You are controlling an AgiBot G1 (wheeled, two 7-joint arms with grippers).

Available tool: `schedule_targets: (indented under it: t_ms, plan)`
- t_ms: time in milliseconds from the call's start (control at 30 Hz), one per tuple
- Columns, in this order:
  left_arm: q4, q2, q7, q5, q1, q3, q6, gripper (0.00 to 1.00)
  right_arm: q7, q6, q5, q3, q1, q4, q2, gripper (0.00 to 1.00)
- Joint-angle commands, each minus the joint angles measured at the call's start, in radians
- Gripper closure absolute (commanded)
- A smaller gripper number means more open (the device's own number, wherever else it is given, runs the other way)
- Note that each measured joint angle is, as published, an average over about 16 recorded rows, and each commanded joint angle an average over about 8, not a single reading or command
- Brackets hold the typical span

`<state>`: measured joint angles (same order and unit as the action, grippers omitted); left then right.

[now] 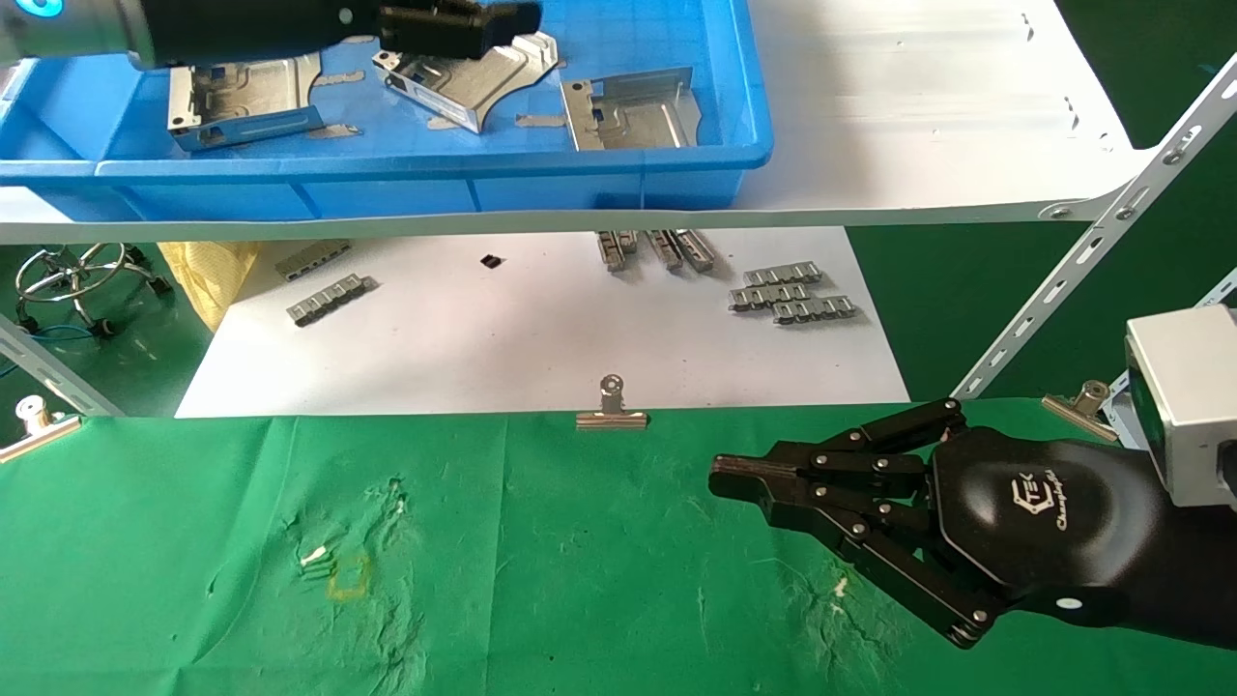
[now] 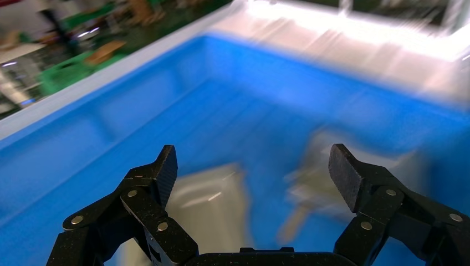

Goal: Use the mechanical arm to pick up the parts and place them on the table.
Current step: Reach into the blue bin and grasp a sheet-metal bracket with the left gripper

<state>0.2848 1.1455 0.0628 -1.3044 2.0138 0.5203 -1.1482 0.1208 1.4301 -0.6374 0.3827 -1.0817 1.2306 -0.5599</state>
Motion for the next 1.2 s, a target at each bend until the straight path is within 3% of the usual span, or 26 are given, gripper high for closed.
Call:
schedule_targets:
  t_ms: [33,167,233,567,1200]
  plan:
    - [-0.065,0.029,-0.023,-0.037,0.022,0.02,0.049,0.36,0.0,0.0,0.0,0.0,0.0,0.0,0.0,1.0]
    - [-0.131,0.055,-0.054,-0.045,0.039,0.019,0.134,0.86,0.0,0.0,0.0,0.0,0.0,0.0,0.0,1.0]
    - [-0.157,0.063,-0.064,-0.04,0.045,0.013,0.16,0.99,0.0,0.0,0.0,0.0,0.0,0.0,0.0,1.0]
    - [-0.258,0.104,-0.039,-0.075,0.073,0.037,0.208,1.0,0.0,0.0,0.0,0.0,0.0,0.0,0.0,1.0]
    - [-0.302,0.123,0.014,-0.141,0.11,0.083,0.227,1.0,0.0,0.0,0.0,0.0,0.0,0.0,0.0,1.0]
